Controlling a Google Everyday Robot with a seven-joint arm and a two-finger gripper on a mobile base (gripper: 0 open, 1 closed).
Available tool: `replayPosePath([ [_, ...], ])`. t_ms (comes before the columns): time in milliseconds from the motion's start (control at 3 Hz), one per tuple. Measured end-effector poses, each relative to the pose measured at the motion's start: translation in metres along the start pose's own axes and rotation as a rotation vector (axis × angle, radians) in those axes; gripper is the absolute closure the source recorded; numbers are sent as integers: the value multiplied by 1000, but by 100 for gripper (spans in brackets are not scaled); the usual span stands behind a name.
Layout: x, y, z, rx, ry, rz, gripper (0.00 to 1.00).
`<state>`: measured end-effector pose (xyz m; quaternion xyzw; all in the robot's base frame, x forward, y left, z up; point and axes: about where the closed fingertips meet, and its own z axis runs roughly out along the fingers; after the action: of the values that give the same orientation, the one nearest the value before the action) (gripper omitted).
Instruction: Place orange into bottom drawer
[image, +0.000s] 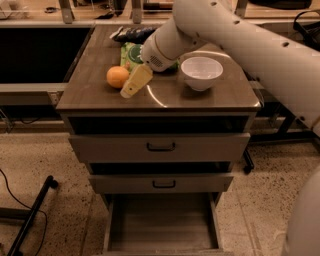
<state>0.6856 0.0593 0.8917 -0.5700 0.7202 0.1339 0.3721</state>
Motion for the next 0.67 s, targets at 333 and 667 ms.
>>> replayPosePath([
  [333,-7,-5,21,6,-15,23,0],
  [667,-12,-8,38,4,-19,36,0],
])
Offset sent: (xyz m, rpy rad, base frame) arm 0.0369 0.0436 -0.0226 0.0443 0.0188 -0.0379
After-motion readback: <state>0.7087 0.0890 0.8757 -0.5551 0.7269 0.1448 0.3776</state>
